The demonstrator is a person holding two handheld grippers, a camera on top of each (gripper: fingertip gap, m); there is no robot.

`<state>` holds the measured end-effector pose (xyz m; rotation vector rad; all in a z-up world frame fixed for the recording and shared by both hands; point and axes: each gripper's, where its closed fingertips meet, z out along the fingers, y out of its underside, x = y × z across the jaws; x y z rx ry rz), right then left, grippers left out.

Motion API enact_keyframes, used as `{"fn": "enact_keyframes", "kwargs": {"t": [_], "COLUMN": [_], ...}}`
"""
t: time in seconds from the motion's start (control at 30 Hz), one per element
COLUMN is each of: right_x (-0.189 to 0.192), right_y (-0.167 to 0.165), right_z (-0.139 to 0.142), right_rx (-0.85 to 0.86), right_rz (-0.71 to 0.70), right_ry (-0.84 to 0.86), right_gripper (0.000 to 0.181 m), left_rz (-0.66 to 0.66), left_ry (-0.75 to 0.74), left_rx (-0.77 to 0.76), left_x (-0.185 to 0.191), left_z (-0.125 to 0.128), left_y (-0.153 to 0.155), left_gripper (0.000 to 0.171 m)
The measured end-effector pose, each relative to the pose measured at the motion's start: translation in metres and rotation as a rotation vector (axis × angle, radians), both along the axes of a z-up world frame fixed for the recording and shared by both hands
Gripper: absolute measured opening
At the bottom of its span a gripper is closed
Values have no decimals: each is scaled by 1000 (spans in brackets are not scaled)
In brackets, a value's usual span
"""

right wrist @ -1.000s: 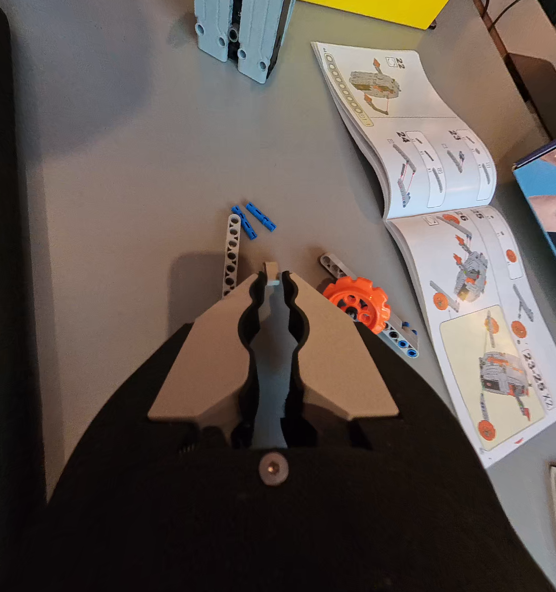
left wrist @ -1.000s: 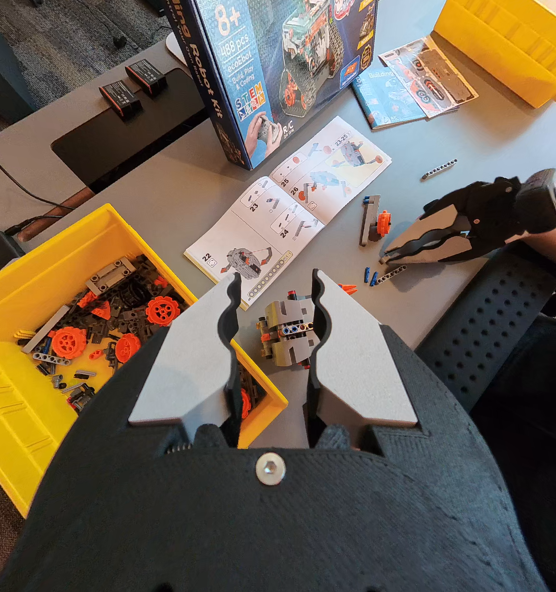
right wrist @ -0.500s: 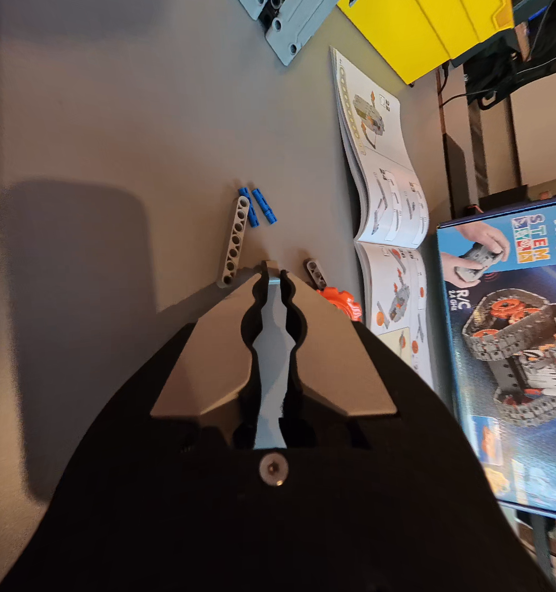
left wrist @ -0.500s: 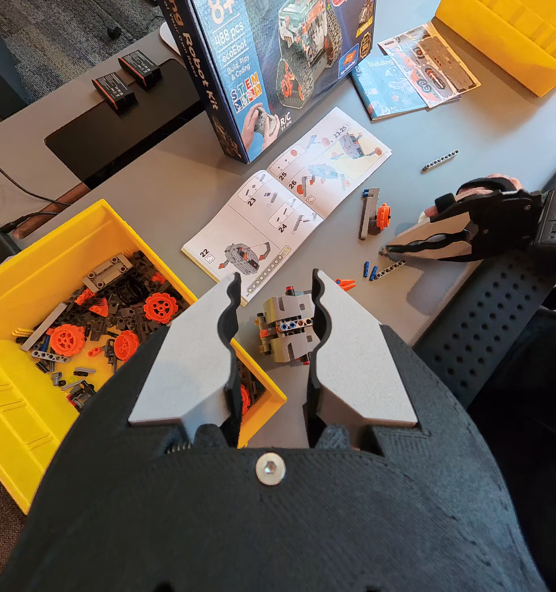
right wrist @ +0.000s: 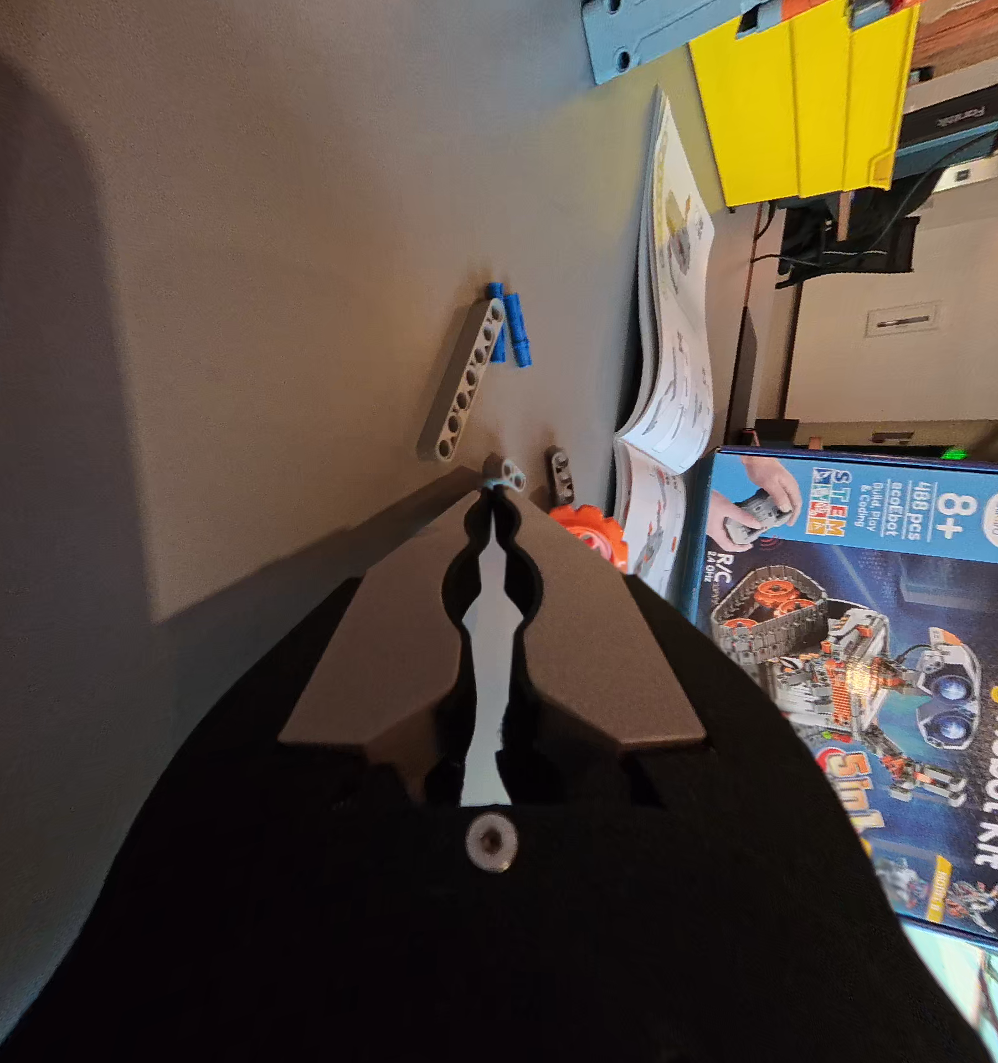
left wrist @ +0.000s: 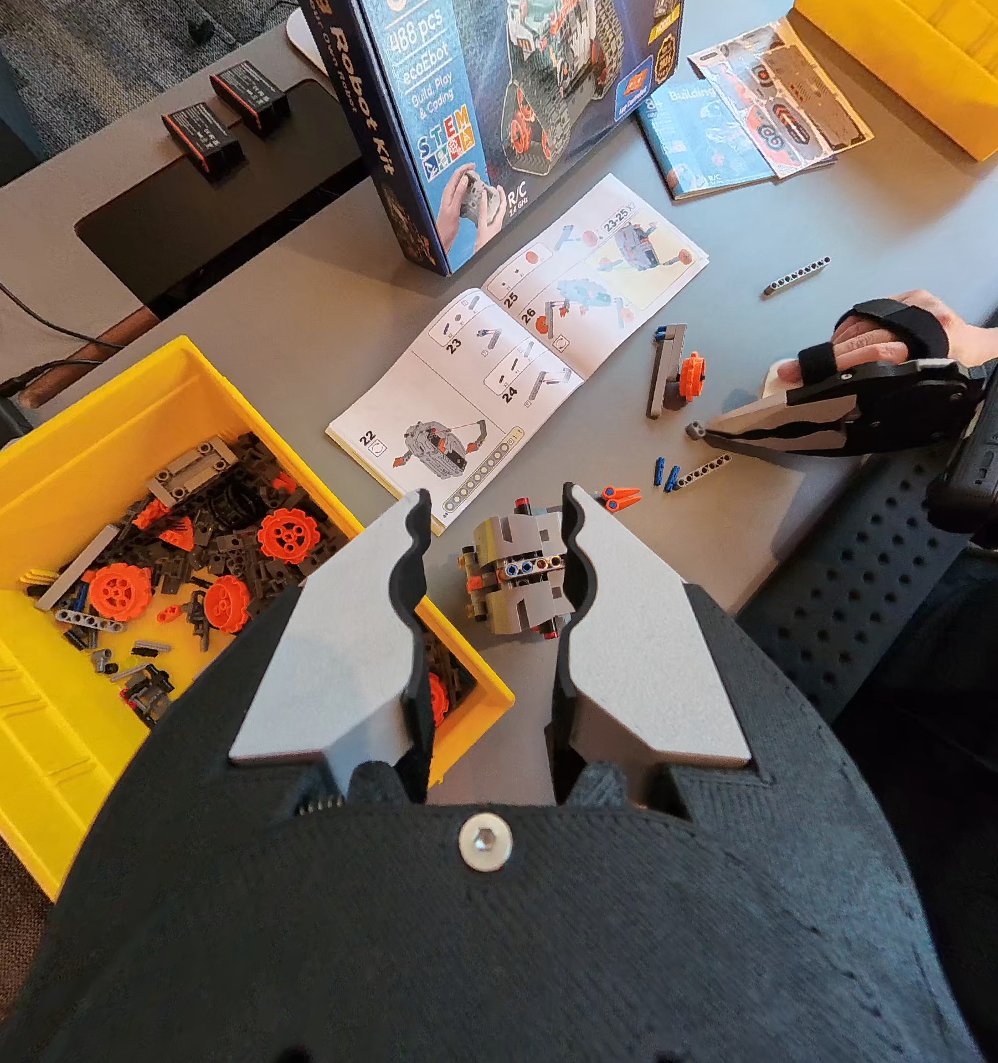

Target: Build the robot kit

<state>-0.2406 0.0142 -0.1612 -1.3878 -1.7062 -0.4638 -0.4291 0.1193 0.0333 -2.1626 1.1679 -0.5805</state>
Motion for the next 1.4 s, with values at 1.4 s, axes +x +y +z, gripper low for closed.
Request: {"fn": "enact_keyframes", "kwargs": {"t": [1.4], "right_x": [-10], "right_y": [6], "right_z": [3], "right_rx": [-338], "right_rz": [-167], "right_ry": [412], "right_gripper": [10], "left_rz": [-8], "left_ry": [23], "left_rx": [-17], "left_x": [-4], "left_z": [-3], "left_y": [-5], "left_gripper": [45]}}
